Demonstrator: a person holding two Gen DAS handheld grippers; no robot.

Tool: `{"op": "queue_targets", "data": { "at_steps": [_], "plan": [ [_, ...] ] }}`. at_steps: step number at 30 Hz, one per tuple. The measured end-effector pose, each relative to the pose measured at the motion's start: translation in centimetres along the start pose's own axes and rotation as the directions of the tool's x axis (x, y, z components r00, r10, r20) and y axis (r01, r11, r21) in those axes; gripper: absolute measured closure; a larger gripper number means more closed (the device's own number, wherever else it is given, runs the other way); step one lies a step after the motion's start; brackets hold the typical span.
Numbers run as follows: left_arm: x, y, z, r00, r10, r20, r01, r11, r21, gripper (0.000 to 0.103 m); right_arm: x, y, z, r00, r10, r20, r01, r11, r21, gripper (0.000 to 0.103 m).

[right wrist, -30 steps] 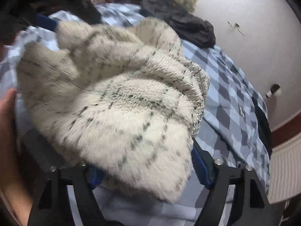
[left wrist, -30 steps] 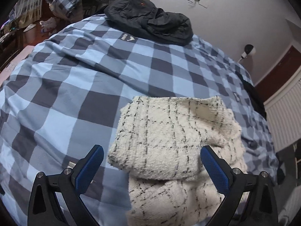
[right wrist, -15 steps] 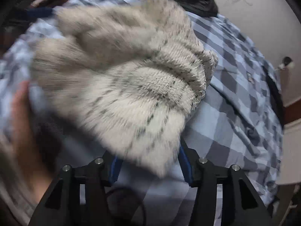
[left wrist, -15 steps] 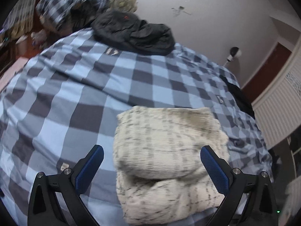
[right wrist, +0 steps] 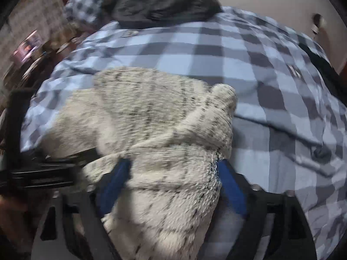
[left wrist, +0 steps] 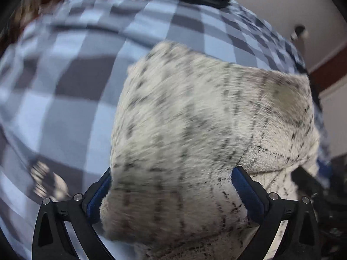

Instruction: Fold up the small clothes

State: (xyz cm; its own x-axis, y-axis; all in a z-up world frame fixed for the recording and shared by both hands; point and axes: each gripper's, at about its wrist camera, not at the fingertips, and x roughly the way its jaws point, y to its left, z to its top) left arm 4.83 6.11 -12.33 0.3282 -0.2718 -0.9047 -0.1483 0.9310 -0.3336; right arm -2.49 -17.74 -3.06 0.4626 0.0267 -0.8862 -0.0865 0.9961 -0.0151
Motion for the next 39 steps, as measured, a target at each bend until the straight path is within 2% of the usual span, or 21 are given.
{"op": "queue_targets", "data": {
  "at_steps": [1, 2, 4, 6, 8, 9, 11, 14, 15, 17, 19, 22, 24, 25, 28, 30, 32, 34, 36, 38, 39],
  "plan": [
    [0.0, 0.4, 0.1, 1.0, -0.02, -0.016, 0.02, 1.0, -0.023, 0.0, 0.1, -0.2, 0.0, 1.0, 0.008, -0.008, -0.008, 1.0, 0.021, 0.01],
    [-0.1, 0.7, 0.3, 0.999, -0.042, -0.027, 0.041, 0.998, -0.04, 0.0, 0.0, -0.7, 0.2, 0.998, 0.058, -0.028, -0.056, 0.996, 0.062, 0.01],
    [-1.4, 1.0, 0.6, 0.999, -0.047, -0.008, 0.047, 0.997, -0.067, 0.001, -0.6, -1.3, 0.4, 0.994, 0.103, -0.029, -0.099, 0.989, 0.108, 0.01],
    [-4.0, 0.8, 0.6, 0.997, -0.005, 0.083, 0.01, 0.998, -0.057, 0.001, -3.2, -2.4, 0.7, 0.992, 0.116, 0.053, -0.123, 0.978, 0.171, 0.01],
    [-7.0, -0.1, 0.4, 0.981, -0.004, 0.196, 0.003, 1.0, 0.008, 0.001, -6.1, -3.4, 0.6, 0.983, 0.106, 0.15, -0.136, 0.969, 0.208, 0.01],
    [-8.1, -0.6, 0.1, 0.973, -0.01, 0.232, 0.001, 0.999, 0.038, 0.001, -6.4, -4.1, 0.8, 0.985, 0.086, 0.148, -0.116, 0.971, 0.209, 0.01],
    [-9.6, -1.7, -0.5, 0.96, -0.065, 0.271, 0.04, 0.994, 0.098, 0.001, -6.6, -3.9, 0.2, 0.995, 0.059, 0.08, -0.072, 0.984, 0.163, 0.01],
    [-9.4, -3.4, -1.3, 0.961, -0.179, 0.21, 0.143, 0.974, 0.176, 0.0, -5.6, -2.4, -1.9, 0.996, 0.055, -0.064, -0.053, 0.998, 0.033, 0.01],
    [-8.7, -4.1, -1.5, 0.967, -0.182, 0.18, 0.147, 0.971, 0.19, 0.0, -5.1, -1.1, -3.2, 0.993, 0.032, -0.111, -0.037, 0.998, -0.044, 0.01],
    [-6.6, -5.3, -1.7, 0.984, -0.137, 0.115, 0.11, 0.971, 0.214, 0.0, -4.6, 0.6, -4.9, 0.988, -0.034, -0.153, 0.011, 0.989, -0.145, 0.01],
    [-4.2, -6.0, -1.8, 0.998, -0.029, 0.059, 0.013, 0.967, 0.253, 0.0, -3.3, 2.6, -5.9, 0.978, -0.106, -0.178, 0.056, 0.962, -0.267, 0.01],
    [-3.0, -6.2, -1.9, 0.996, 0.022, 0.083, -0.046, 0.954, 0.297, 0.0, -1.5, 4.5, -6.3, 0.961, -0.223, -0.163, 0.148, 0.915, -0.377, 0.01],
    [-3.4, -6.1, -1.9, 0.995, 0.025, 0.098, -0.054, 0.953, 0.297, 0.0, 0.3, 3.8, -6.0, 0.925, -0.339, -0.174, 0.252, 0.887, -0.387, 0.01],
    [-3.7, -6.1, -1.9, 0.994, 0.033, 0.102, -0.062, 0.953, 0.298, 0.0, 0.9, 2.9, -5.8, 0.917, -0.339, -0.21, 0.248, 0.897, -0.365, 0.01],
    [-6.4, -6.6, -2.4, 0.978, 0.097, 0.186, -0.151, 0.942, 0.301, 0.0, -0.2, 0.7, -5.9, 0.909, -0.2, -0.366, 0.12, 0.966, -0.229, 0.01],
    [-9.5, -6.7, -2.8, 0.963, 0.049, 0.264, -0.142, 0.928, 0.345, 0.0, -2.8, 0.5, -6.1, 0.928, -0.059, -0.368, -0.019, 0.979, -0.204, 0.01],
    [-12.0, -5.8, -2.8, 0.947, 0.025, 0.319, -0.145, 0.922, 0.358, 0.0, -5.3, 0.5, -5.3, 0.953, 0.026, -0.303, -0.093, 0.973, -0.209, 0.009],
    [-12.6, -4.3, -2.1, 0.944, 0.075, 0.32, -0.179, 0.934, 0.309, 0.0, -7.0, -0.4, -3.9, 0.973, 0.081, -0.216, -0.119, 0.978, -0.171, 0.008],
    [-11.8, -2.4, -1.2, 0.949, 0.162, 0.271, -0.23, 0.943, 0.239, 0.0, -7.6, -2.5, -2.7, 0.987, 0.103, -0.124, -0.11, 0.993, -0.049, 0.008],
    [-10.6, -1.3, -0.6, 0.959, 0.184, 0.214, -0.23, 0.949, 0.217, 0.0, -7.3, -4.5, -2.5, 0.996, 0.08, -0.034, -0.077, 0.993, 0.09, 0.008],
    [-10.0, -0.8, -0.3, 0.966, 0.184, 0.184, -0.222, 0.952, 0.213, 0.0, -7.1, -4.6, -2.5, 0.997, 0.074, -0.019, -0.072, 0.99, 0.121, 0.008]
  ]
}}
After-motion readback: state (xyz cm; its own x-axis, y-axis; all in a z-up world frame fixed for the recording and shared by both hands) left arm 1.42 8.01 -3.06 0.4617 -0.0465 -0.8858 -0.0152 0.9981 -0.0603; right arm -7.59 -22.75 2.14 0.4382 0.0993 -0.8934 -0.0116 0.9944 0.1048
